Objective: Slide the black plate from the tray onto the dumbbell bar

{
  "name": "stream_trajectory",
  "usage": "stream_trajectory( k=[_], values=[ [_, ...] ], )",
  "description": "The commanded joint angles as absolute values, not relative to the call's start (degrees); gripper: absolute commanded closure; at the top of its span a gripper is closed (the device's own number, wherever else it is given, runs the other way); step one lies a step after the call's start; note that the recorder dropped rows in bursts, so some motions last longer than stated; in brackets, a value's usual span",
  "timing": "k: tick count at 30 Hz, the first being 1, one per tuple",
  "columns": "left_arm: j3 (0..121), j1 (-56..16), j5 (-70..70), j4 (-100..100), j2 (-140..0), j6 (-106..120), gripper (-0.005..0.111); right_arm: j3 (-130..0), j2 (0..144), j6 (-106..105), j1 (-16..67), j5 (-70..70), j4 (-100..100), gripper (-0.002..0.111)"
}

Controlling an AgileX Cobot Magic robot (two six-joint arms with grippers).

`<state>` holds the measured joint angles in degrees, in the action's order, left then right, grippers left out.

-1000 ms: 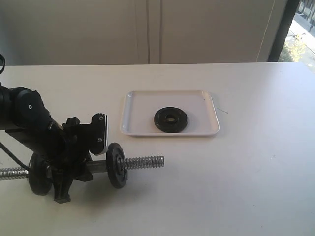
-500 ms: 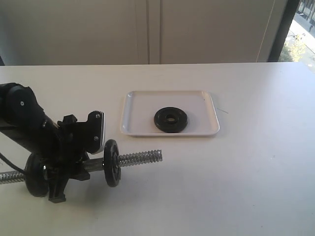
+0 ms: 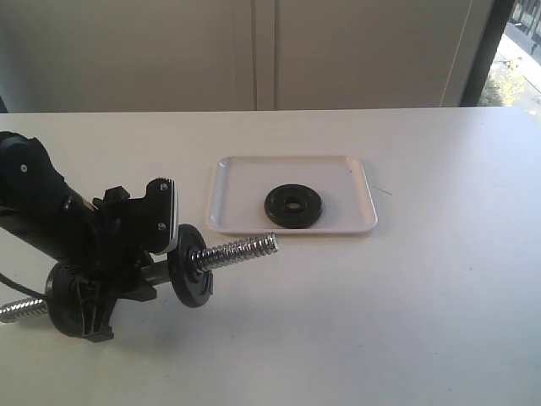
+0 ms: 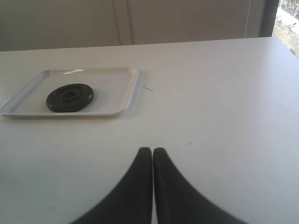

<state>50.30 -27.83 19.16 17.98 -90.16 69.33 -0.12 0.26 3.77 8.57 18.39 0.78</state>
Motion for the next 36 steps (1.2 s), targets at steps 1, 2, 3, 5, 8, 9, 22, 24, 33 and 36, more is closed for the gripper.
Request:
stream_trajectory(
  k=[1, 2, 3, 5, 8, 9, 22, 24, 33, 36],
  values=[
    [51.44, -28.09, 17.22, 20.98, -87.44, 69.04, 0.107, 0.00, 0.00, 3.86, 8.75, 17.93, 0.50, 0.107],
    [51.44, -28.09, 17.32, 20.98, -87.44, 69.04, 0.107, 0.00, 0.00, 3.86, 8.75, 17.93, 0.50, 0.107],
    [51.44, -28.09, 17.36, 20.98, -87.44, 69.04, 0.107, 0.00, 0.00, 3.86, 8.75, 17.93, 0.50, 0.107],
    [51.44, -28.09, 17.36, 20.98, -87.44, 69.04, 0.107, 0.00, 0.00, 3.18, 8.75, 17.93, 0.43, 0.107],
    [51.44, -28.09, 17.36, 20.98, -87.44, 69.04, 0.107, 0.00, 0.00, 1.85, 8.75, 17.93, -0.55, 0.107],
    [51.44, -28.09, 17.36, 20.98, -87.44, 69.04, 0.107, 0.00, 0.00, 1.85, 8.75, 17.93, -0.55, 0.107],
    [51.44, -28.09, 17.20, 20.98, -87.44, 69.04, 0.107, 0.00, 0.00, 1.96, 8.75, -6.95, 0.85, 0.107],
    [51.44, -28.09, 17.20, 20.98, -87.44, 69.04, 0.107, 0.00, 0.00, 4.12, 8.75, -14.26, 0.85, 0.107],
    [51.44, -28.09, 17.20, 20.98, -87.44, 69.04, 0.107, 0.00, 0.00, 4.52, 8.75, -42.62, 0.85, 0.107],
    [51.44, -28.09, 17.20, 20.98, -87.44, 69.04, 0.107, 0.00, 0.00, 4.54, 8.75, -50.99, 0.85, 0.107]
  ],
)
